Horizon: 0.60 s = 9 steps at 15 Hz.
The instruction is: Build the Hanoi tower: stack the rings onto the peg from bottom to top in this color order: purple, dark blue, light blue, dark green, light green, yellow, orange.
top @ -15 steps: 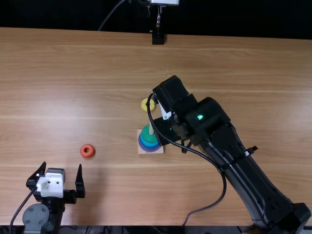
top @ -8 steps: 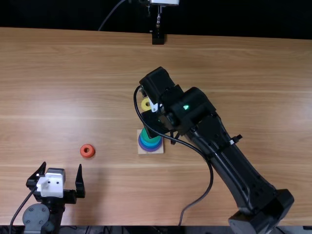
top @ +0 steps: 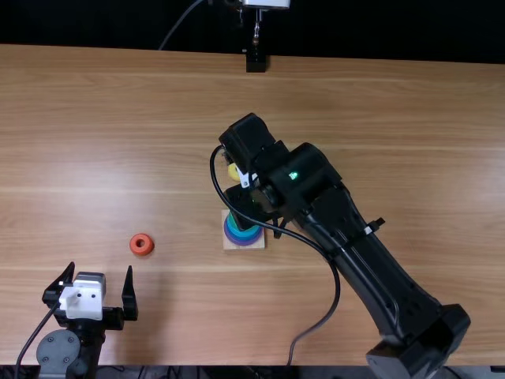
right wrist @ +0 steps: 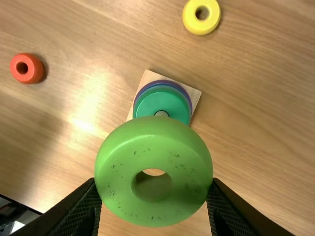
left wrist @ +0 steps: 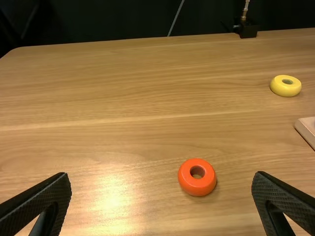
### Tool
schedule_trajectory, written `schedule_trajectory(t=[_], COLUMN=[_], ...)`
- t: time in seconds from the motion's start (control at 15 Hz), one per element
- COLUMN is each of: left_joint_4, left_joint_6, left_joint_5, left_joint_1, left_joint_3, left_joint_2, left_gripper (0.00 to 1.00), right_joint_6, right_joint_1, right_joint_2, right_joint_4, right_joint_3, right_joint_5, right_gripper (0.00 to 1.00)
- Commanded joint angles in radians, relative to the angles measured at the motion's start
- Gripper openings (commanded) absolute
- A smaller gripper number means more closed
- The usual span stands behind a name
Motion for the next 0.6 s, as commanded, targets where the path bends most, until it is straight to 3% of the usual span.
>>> schedule_trajectory(t=[0.0, 0.53], left_joint_4=[-0.08, -0.078], left_joint_6=[0.011, 0.011], left_joint_5=[0.002, 0.002], left_joint_1=[-0.003, -0.003], left_joint_3=[-0.105, -0.105], left_joint_2=[-0.012, -0.012], left_gripper=[1.0, 1.0], right_joint_6=[-0.007, -0.011], right_joint_1=[0.014, 0.011], right_joint_2=[0.034, 0.046], right_joint_4=[-0.002, 0.0], right_joint_3=[0.023, 0.066], right_joint_5=[0.01, 0.01], right_gripper=[0.04, 0.04])
